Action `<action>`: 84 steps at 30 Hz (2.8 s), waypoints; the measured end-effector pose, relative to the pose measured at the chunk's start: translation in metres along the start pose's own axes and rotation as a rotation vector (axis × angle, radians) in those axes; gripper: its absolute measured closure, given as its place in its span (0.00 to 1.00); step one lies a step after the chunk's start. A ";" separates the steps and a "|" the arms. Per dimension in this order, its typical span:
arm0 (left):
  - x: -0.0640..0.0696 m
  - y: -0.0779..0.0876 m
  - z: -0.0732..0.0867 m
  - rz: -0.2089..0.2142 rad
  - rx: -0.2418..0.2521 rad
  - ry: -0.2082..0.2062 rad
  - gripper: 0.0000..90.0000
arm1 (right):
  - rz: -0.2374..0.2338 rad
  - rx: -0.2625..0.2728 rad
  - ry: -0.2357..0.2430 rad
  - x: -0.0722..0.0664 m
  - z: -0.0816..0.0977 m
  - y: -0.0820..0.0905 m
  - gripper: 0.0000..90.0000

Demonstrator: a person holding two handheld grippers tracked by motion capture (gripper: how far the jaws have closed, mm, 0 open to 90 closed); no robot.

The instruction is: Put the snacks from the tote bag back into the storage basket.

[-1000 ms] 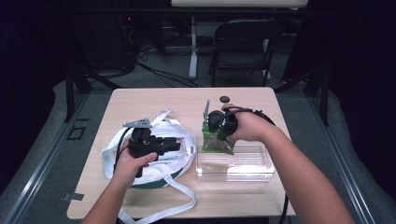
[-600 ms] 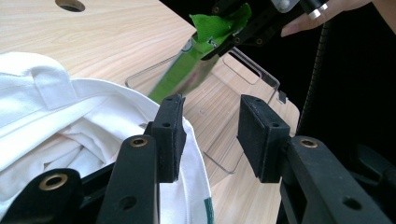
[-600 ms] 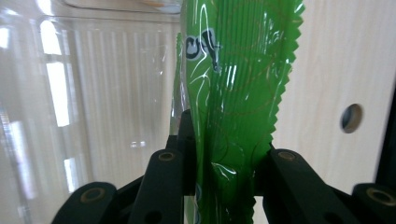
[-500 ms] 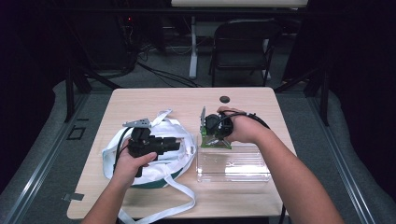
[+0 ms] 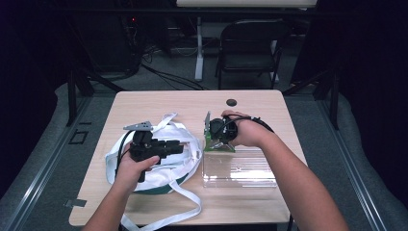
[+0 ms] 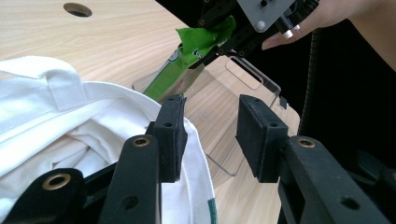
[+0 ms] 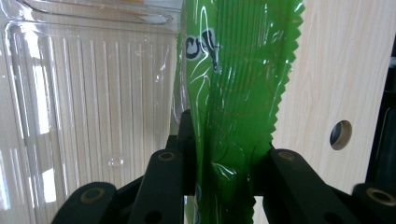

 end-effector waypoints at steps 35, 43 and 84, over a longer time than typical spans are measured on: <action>-0.002 -0.001 0.001 0.000 -0.003 0.006 0.69 | 0.064 0.059 -0.101 0.024 0.002 -0.004 0.54; -0.002 -0.001 0.001 0.001 -0.001 0.006 0.69 | 0.103 0.064 -0.120 0.031 0.004 0.008 0.54; -0.005 0.000 0.001 -0.008 0.001 0.013 0.69 | 0.073 0.076 -0.125 0.021 0.003 0.014 0.53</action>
Point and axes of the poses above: each handheld gripper's, and its own axes: y roughly backward along the jaws, z roughly out of its underside, x roughly to its right, the point moved 9 cm from there along -y, roughly forward along the jaws, and after that the axes turned 14 degrees about -z, right-handed, at the moved point
